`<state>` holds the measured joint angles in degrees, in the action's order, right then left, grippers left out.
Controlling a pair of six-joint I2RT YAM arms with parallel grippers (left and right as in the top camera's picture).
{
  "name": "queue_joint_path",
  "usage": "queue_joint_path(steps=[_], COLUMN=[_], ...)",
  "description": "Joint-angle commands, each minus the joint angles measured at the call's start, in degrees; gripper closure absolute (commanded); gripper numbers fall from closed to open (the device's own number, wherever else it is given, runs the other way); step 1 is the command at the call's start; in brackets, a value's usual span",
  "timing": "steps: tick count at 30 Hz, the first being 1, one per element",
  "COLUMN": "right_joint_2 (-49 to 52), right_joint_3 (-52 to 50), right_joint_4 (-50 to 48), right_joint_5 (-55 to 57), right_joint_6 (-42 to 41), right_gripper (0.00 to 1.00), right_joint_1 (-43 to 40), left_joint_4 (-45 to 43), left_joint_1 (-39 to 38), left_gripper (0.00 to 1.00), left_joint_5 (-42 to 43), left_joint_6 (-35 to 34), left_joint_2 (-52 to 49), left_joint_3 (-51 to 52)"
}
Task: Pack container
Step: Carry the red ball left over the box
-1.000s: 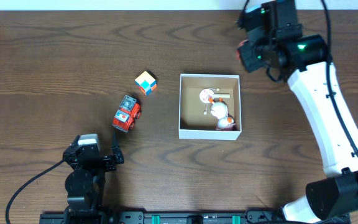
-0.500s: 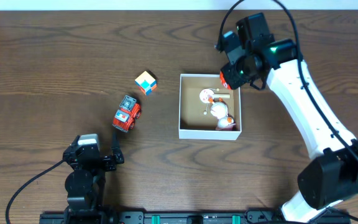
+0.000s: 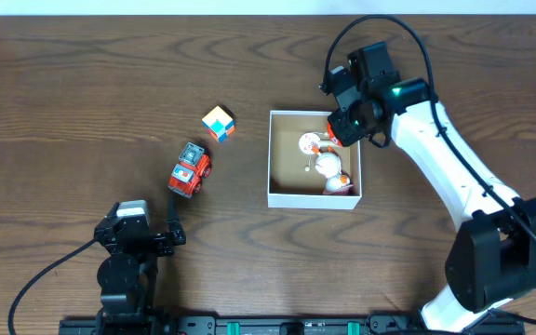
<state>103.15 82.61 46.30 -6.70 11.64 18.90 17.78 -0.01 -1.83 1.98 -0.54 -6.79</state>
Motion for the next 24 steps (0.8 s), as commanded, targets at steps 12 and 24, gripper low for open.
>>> queue_joint_path(steps=[12, 24], right_joint_2=[0.2, 0.2], right_joint_3=[-2.2, -2.2], right_joint_4=[-2.4, -1.9], right_joint_5=[-0.6, -0.6], right_joint_6=[0.7, 0.7], right_gripper=[0.55, 0.40], right_joint_1=[0.3, 0.3], left_joint_4=[1.2, 1.2], left_joint_1=[0.3, 0.3], left_gripper=[0.02, 0.02], left_joint_5=[0.3, 0.3], left_joint_6=[0.8, 0.8], left_joint_2=[0.3, 0.3], left_joint_3=[1.0, 1.0])
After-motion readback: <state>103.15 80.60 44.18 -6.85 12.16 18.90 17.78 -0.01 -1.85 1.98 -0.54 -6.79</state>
